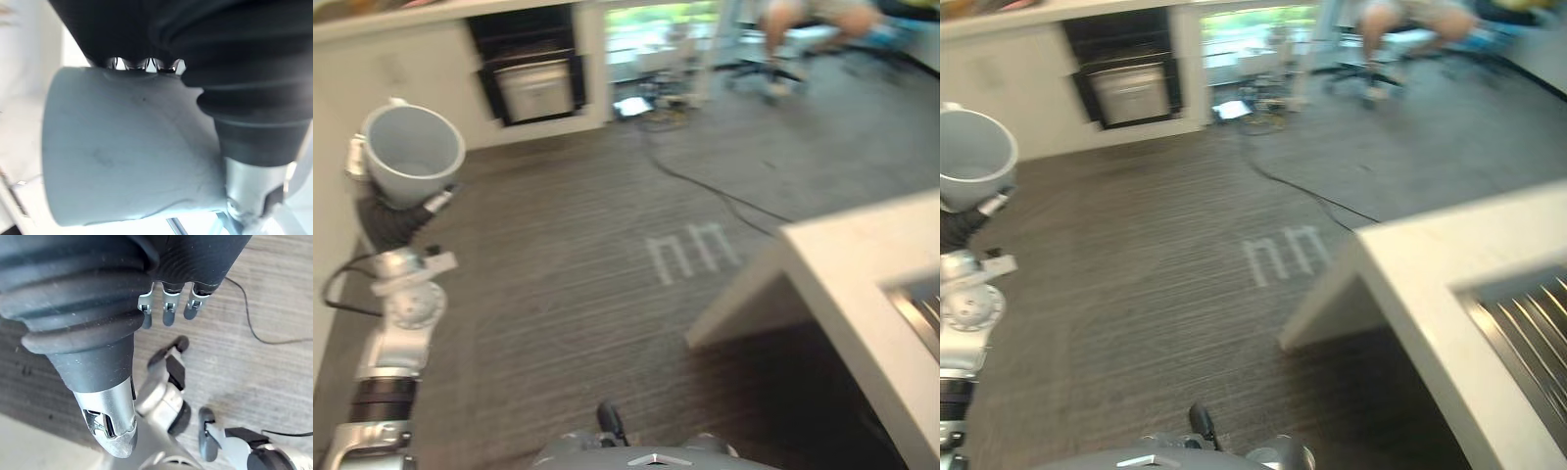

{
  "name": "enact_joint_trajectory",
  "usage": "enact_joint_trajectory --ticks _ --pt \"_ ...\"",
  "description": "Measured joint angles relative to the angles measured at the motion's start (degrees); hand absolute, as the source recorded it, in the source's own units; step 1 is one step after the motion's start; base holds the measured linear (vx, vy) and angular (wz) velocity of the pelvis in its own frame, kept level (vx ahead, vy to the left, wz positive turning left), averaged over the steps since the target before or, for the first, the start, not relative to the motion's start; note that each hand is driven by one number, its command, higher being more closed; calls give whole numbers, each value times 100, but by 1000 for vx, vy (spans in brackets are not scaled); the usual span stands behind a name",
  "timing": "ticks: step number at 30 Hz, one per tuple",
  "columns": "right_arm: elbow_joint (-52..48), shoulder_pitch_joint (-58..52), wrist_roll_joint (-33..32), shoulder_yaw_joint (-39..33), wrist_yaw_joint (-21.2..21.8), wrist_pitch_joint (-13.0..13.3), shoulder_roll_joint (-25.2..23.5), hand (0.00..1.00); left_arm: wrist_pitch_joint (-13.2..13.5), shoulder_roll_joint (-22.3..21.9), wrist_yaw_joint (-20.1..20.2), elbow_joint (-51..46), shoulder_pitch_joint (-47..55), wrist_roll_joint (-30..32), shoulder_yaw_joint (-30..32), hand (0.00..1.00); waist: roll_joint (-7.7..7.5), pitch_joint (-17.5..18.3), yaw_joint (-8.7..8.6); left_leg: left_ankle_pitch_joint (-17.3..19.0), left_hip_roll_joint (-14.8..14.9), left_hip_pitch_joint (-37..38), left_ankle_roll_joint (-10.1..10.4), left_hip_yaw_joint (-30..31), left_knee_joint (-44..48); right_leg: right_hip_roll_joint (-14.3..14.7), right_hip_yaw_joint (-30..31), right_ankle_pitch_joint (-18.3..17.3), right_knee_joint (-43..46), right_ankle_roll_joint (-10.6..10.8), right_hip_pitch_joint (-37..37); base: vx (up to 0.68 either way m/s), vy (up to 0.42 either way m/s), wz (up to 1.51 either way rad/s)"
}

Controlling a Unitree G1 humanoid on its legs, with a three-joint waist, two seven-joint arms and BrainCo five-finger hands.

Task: Walk over to the sink, pick up the cup, carry it to the dishwasher, place the cup inside the dishwasher, then close the dishwasher door

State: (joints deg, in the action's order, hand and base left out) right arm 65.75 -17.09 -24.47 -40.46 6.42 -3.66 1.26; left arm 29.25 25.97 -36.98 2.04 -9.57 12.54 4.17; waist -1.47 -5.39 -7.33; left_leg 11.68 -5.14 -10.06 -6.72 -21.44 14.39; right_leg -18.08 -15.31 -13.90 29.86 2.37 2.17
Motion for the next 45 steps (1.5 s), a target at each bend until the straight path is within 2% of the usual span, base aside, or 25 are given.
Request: enact_joint_trajectory --ticks 1,2,3,4,5,7,8,9,10,11,15,19,24,25,31,35,37,38,39,40,41,42,43,44,45 --pt "-67 -23 29 181 82 91 -24 0 -23 170 66 -180 -141 -14 -241 100 -137 -103 98 -91 320 -27 -28 529 304 56 285 -176 -381 475 156 89 12 146" --pt "-125 -14 44 284 123 112 -26 0 -102 137 140 -182 -187 -56 -352 100 -184 -81 103 -160 287 34 101 591 189 118 472 -190 -589 529 240 111 51 155" --pt "-201 26 233 573 190 218 31 0 -227 103 275 -185 -293 -147 -665 100 -115 -59 131 -205 290 141 87 851 -35 435 789 -179 -909 572 414 74 61 102" --pt "-231 72 273 680 217 265 65 0 -245 121 396 -197 -294 -211 -761 100 -78 -31 129 -237 302 186 119 959 -153 590 929 -154 -1034 610 525 129 64 145" --pt "-386 125 362 956 240 377 127 0 -392 142 770 -238 -379 -468 -1012 100 -51 -15 84 -350 309 378 118 944 -465 809 1133 164 -1274 604 702 133 51 121" --pt "-424 134 363 1132 241 408 187 0 -502 135 1006 -296 -411 -640 -1059 100 -101 16 81 -393 256 570 85 846 -588 800 1104 509 -1304 535 746 185 6 105" --pt "-435 141 321 1355 260 402 215 0 -601 119 1229 -401 -381 -832 -1060 100 -172 112 150 -406 193 624 111 688 -598 807 1044 1016 -1483 464 810 184 -37 80" --pt "-430 186 295 1356 292 395 220 0 -632 108 1290 -419 -358 -884 -1054 100 -189 124 163 -411 159 636 151 699 -579 822 947 1127 -1601 453 807 187 -73 66" --pt "-440 338 140 1368 307 382 301 0 -642 78 1433 -426 -231 -1018 -1070 100 -173 174 265 -410 179 694 236 717 -594 852 823 1143 -1737 425 742 211 -73 18" --pt "-460 501 -17 1557 311 377 442 0 -659 77 1570 -427 -142 -1072 -1115 100 -38 176 368 -382 242 717 300 679 -614 942 826 1209 -1972 339 619 207 -61 -6" --pt "-607 966 -491 2032 343 288 734 0 -670 21 1826 -383 -134 -1130 -1156 100 163 193 343 -282 409 992 466 310 -730 1115 956 1408 -2540 229 253 129 -35 -47" --pt "-639 927 -902 2230 431 54 825 0 -606 -24 1948 -351 -142 -1249 -1152 100 245 234 187 -171 498 1314 634 -51 -789 1241 1152 1488 -2863 195 -21 72 -37 -49" --pt "-657 817 -1276 2494 772 -90 764 0 -437 -142 1964 -12 -150 -1294 -1153 100 261 241 54 -169 509 1316 638 -240 -785 1272 1162 1634 -3064 202 -25 -15 -14 -26" --pt "-908 572 -1565 3128 704 -288 600 0 -187 -422 1217 369 -229 -1342 -1151 100 206 511 -68 -484 578 1317 597 -369 -1275 1436 983 2141 -3452 73 58 -19 -9 -9" --pt "-907 569 -1561 3128 709 -306 601 0 -189 -422 1226 369 -229 -1344 -1118 100 181 466 -67 -481 604 1302 602 -373 -1119 1428 967 2142 -3490 74 2 -4 -2 1" --pt "-902 508 -1542 3144 714 -469 610 0 -271 -467 1361 364 -231 -1389 -1016 100 181 392 -38 -261 826 993 648 -379 -442 1343 80 2045 -3419 -66 9 -77 -52 5" --pt "-875 566 -1455 3140 713 -551 686 0 -422 -624 1499 363 -232 -1580 -816 100 238 252 45 -130 1015 754 640 -478 26 1236 -263 1841 -2685 -200 388 -74 -12 -19" --pt "-852 595 -1448 3142 699 -580 710 0 -489 -681 1562 363 -230 -1684 -745 100 213 210 86 -132 979 677 627 -577 106 1193 -159 1748 -2192 -278 686 -111 22 -37" --pt "-864 629 -1465 3145 662 -596 720 0 -613 -728 1670 367 -238 -1762 -643 100 136 155 107 -230 848 621 504 -688 51 1128 -9 1751 -2112 -288 788 -140 14 -34" --pt "-860 686 -1476 3113 634 -609 791 0 -710 -809 1778 384 -335 -1811 -643 100 205 78 125 -131 889 644 266 -745 -97 968 -281 1163 -1191 -277 982 -157 7 5" --pt "-815 676 -1545 3037 551 -621 803 0 -803 -906 1927 486 -451 -1807 -754 100 27 -96 29 141 714 742 129 -636 121 175 -495 398 1320 -463 1375 -144 -10 55" --pt "-797 542 -1547 2904 526 -637 822 0 -875 -1029 1999 555 -424 -1807 -914 100 -52 -132 15 251 571 809 184 -488 199 -240 -475 550 2433 -611 1419 -93 4 84" --pt "-758 451 -1530 2719 488 -651 837 0 -928 -1125 2021 556 -344 -1805 -1088 100 -160 -136 39 254 477 878 189 -336 143 -390 -339 931 2800 -665 1433 -41 53 67" --pt "-645 392 -1474 2609 482 -644 791 0 -934 -1144 2029 561 -249 -1800 -1191 100 -73 -85 5 166 284 1079 267 -284 -31 -387 -228 1207 2850 -745 1552 116 79 69" --pt "-643 321 -1378 2552 554 -578 870 0 -992 -1202 2021 593 -237 -1802 -1223 100 -20 -144 -54 373 475 1025 259 -382 678 -304 -100 1620 3104 -737 1721 181 72 61"
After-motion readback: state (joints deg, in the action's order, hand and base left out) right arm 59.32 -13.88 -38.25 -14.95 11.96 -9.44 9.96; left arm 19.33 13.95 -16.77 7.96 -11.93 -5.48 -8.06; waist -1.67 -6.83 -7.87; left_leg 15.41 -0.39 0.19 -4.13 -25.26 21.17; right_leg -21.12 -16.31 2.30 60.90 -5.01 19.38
